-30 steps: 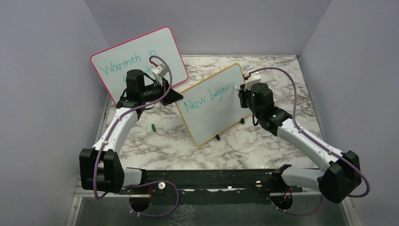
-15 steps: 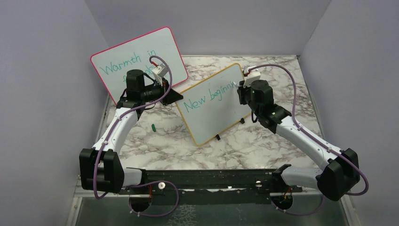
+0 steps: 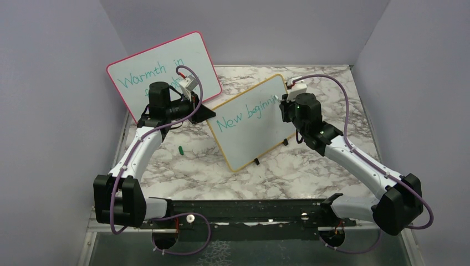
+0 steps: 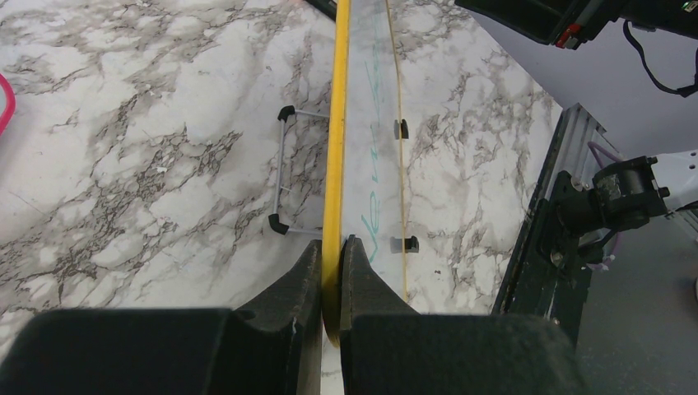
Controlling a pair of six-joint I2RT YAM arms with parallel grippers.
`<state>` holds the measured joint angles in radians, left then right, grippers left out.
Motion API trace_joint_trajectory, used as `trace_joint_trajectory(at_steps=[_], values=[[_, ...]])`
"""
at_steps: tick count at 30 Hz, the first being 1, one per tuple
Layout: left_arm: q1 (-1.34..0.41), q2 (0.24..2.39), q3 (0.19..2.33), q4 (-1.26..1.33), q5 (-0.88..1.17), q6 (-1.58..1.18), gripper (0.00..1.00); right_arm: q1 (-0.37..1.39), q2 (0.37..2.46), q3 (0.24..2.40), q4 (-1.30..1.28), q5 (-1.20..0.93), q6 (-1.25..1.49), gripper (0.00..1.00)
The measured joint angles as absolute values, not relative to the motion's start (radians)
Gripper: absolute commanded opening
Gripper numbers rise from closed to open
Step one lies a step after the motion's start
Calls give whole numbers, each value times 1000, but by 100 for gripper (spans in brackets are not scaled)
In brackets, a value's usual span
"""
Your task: Write a sentence on the whiteboard
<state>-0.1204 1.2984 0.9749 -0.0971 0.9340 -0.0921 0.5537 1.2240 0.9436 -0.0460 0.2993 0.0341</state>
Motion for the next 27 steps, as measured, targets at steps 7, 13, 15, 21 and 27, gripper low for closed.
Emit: trace_joint_trajectory(at_steps=[7,13,15,21,27], values=[[-120,1298,975,-97,934,-92,0,548,1224,941,-47,302,44,0],[-120,1298,975,-97,934,-92,0,548,1221,927,-50,308,54,0],[-120,1298,975,-97,934,-92,0,548,1219,923,-51,309,56,0],[-120,1298,975,-97,934,-92,0,548,1203,899,-58,309,65,0],[-120,1298,975,-97,934,-92,0,548,1196,896,-65,317,71,0]])
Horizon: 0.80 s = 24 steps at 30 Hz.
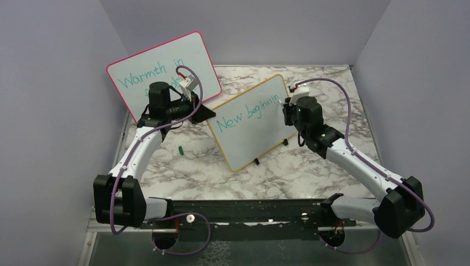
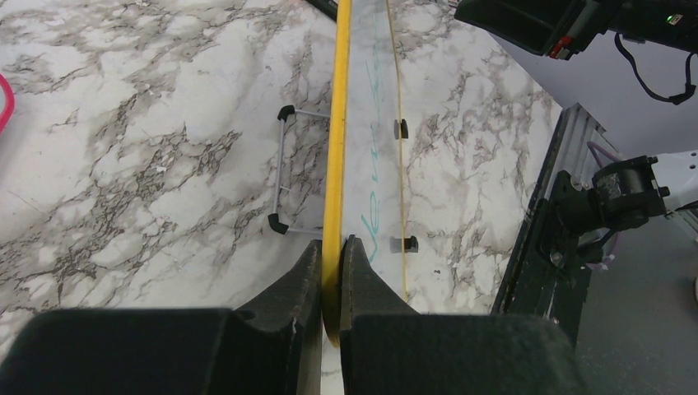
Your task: Write a sentence on the whiteboard
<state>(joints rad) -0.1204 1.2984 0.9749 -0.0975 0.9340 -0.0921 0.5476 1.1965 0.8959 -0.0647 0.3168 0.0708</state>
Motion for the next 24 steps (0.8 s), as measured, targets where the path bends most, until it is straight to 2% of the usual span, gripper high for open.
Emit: trace_joint_trajectory(at_steps=[24], values=[[-120,1298,975,-99,934,-92,0,516,1195,913,-54,323,52,0]])
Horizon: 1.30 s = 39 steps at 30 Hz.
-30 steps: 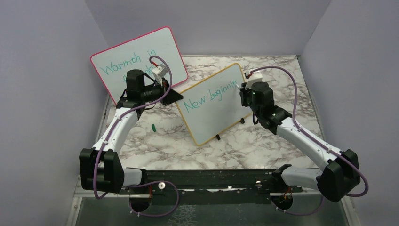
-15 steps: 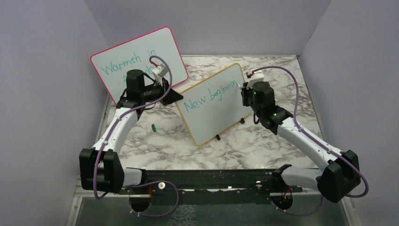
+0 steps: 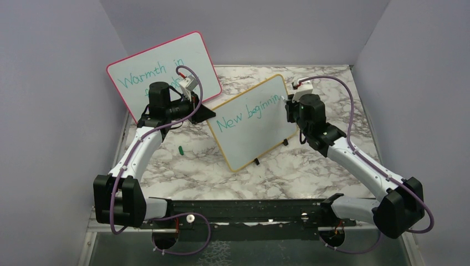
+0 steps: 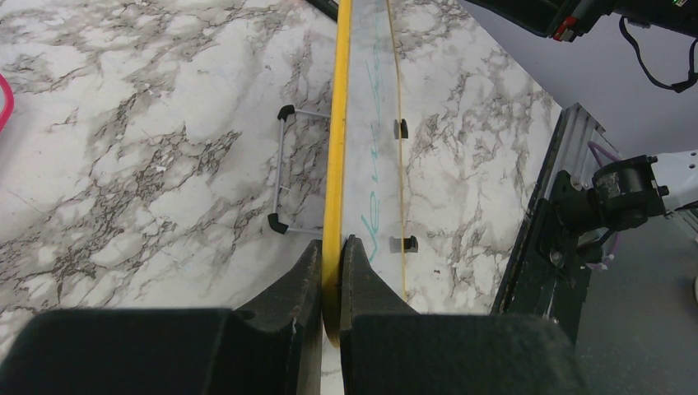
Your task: Write a sentence on the whiteboard
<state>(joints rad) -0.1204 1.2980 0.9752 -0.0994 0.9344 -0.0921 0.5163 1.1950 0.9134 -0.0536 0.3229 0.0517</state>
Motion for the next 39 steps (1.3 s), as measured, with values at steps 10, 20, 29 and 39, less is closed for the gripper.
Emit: trace_joint_trajectory(at_steps=[10,20,29,39], values=[[-120,1298,975,-99,934,-92,0,502,1217,919,-46,311,52,0],[-120,1298,975,-99,934,-92,0,497,1226,942,-43,281,50,0],[-120,1298,975,-99,934,-92,0,496,1230,949,-40,257,41,0],[-120,1298,975,-99,934,-92,0,495,1223,948,-44,234,41,0]])
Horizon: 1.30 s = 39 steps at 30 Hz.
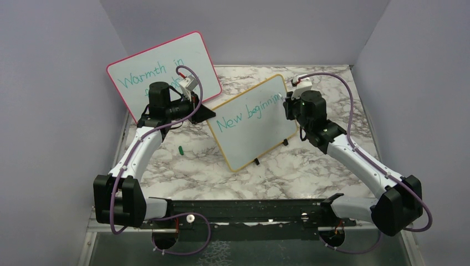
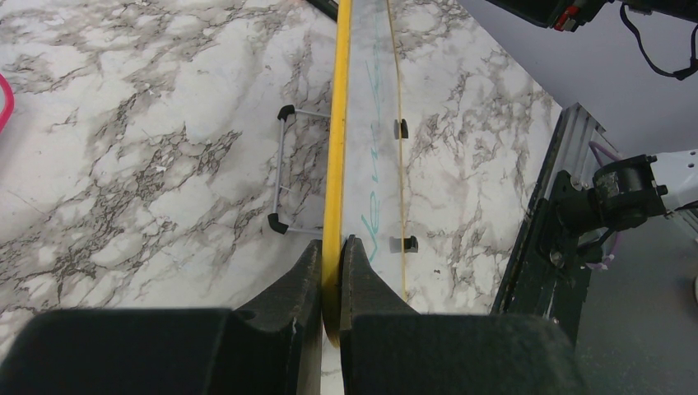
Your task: Write a sentence on the whiteboard
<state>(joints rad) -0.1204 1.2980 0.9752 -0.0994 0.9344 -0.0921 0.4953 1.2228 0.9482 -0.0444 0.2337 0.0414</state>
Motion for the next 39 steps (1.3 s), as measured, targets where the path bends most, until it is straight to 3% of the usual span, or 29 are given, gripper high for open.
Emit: trace_joint_trajectory(at_steps=[39], values=[[-120,1298,975,-99,934,-92,0,495,1219,919,-38,274,51,0]])
